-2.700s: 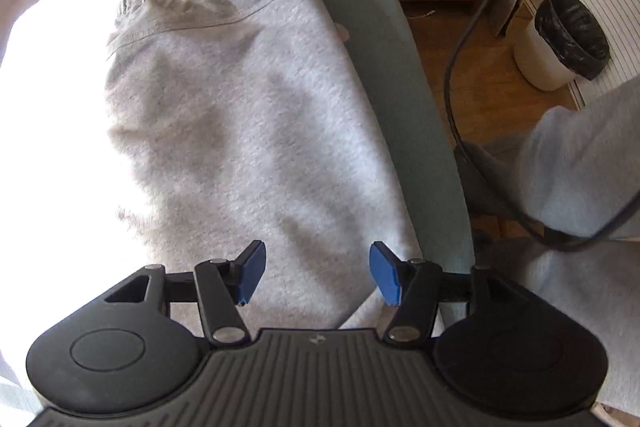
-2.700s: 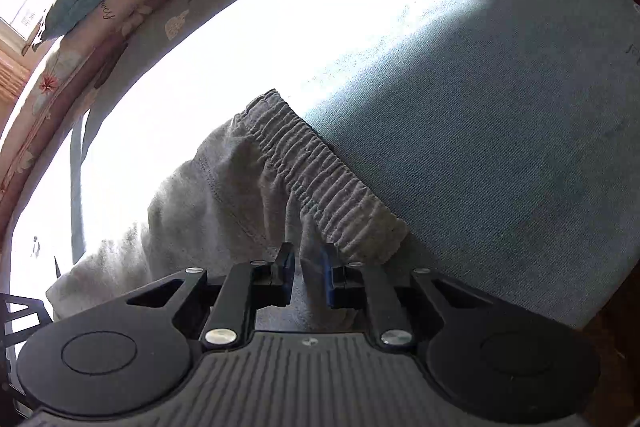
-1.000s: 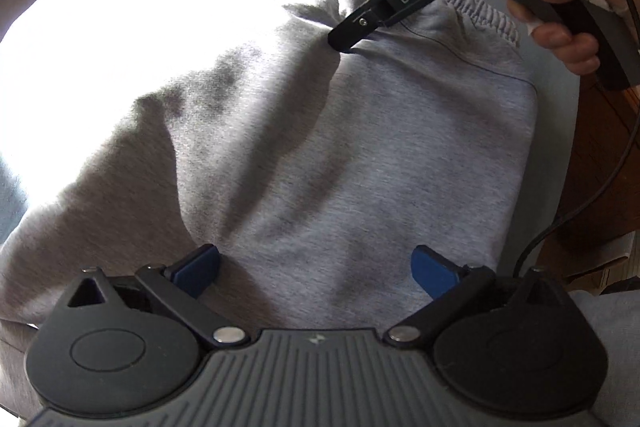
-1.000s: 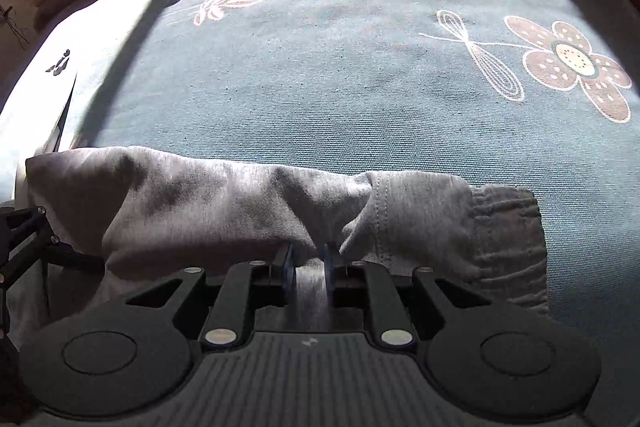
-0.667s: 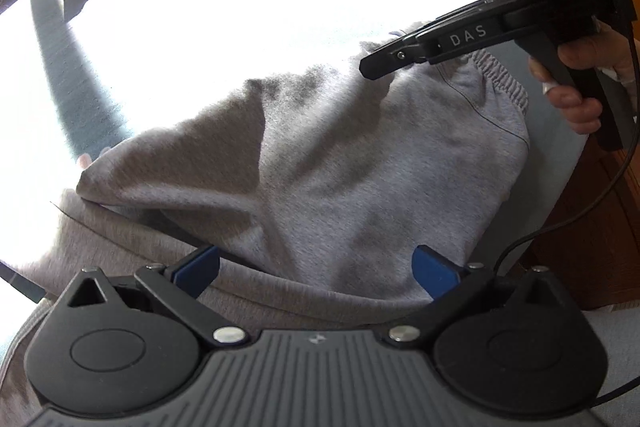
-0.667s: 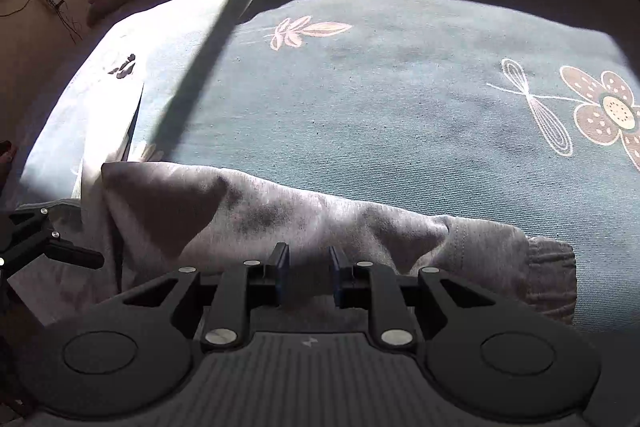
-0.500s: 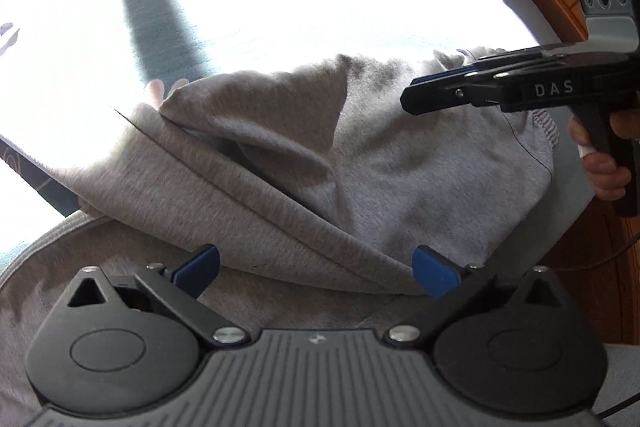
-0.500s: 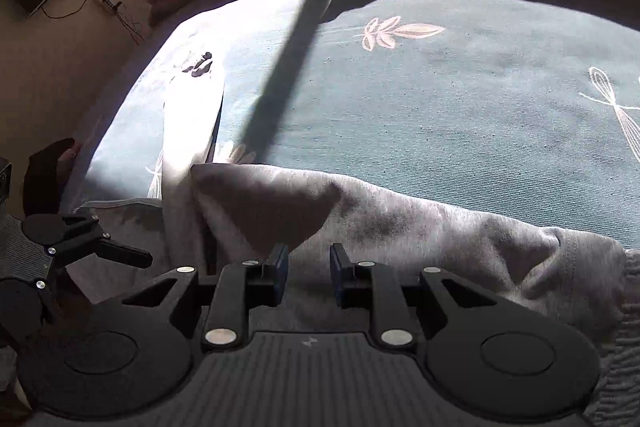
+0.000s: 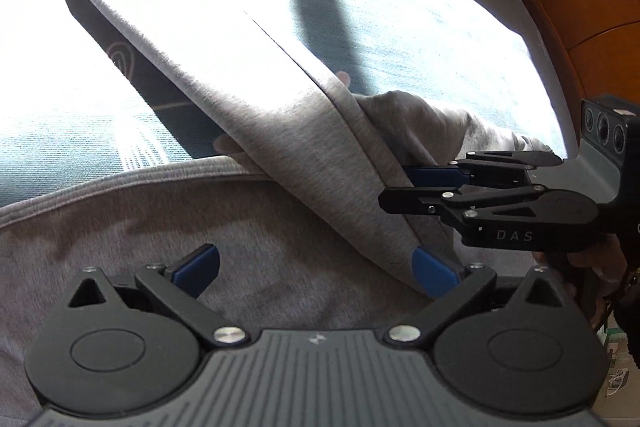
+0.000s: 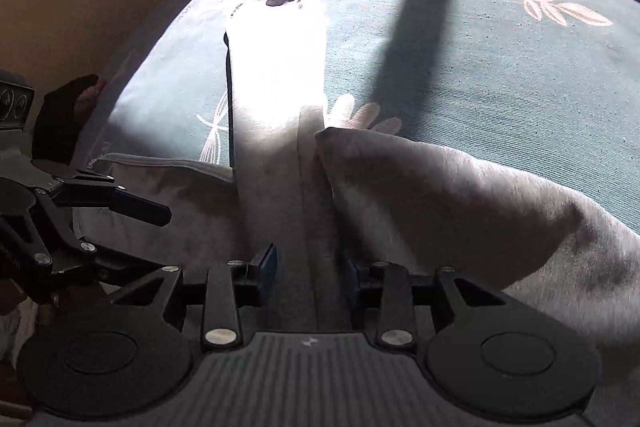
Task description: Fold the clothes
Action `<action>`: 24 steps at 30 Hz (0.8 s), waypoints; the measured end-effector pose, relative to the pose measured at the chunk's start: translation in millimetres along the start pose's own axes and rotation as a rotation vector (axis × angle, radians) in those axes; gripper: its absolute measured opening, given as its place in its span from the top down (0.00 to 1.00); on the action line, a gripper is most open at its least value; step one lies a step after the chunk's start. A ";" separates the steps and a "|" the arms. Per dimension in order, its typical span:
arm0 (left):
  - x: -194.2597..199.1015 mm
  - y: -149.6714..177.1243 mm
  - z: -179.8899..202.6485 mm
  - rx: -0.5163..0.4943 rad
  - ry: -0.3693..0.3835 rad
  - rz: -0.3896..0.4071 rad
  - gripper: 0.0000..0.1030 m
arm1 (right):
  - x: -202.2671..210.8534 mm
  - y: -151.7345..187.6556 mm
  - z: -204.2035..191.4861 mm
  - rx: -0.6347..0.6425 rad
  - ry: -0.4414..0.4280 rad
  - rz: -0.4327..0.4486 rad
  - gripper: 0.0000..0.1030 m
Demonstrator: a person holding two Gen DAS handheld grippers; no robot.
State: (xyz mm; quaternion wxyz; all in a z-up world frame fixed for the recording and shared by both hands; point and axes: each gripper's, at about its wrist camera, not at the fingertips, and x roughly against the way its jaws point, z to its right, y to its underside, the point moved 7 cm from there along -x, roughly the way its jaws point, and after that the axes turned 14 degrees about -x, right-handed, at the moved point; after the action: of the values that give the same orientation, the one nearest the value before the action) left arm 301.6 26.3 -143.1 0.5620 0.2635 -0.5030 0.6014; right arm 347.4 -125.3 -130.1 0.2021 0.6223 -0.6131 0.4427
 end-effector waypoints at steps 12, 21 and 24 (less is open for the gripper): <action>12.8 14.6 -40.9 0.049 0.007 0.017 0.01 | -36.0 -17.7 -21.0 0.042 -0.024 -0.073 0.59; 43.9 13.7 -67.7 0.078 -0.070 0.083 0.01 | 6.2 -15.2 -59.5 0.051 -0.154 -0.068 0.90; 52.7 12.5 -76.8 0.101 -0.098 0.112 0.01 | 22.2 -5.2 -79.1 0.082 -0.235 -0.099 0.92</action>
State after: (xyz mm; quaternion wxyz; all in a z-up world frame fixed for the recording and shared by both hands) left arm 296.9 118.9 -127.7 0.4881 0.2921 -0.5127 0.6431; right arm 325.2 -74.6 -69.2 0.1246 0.7072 -0.5825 0.3810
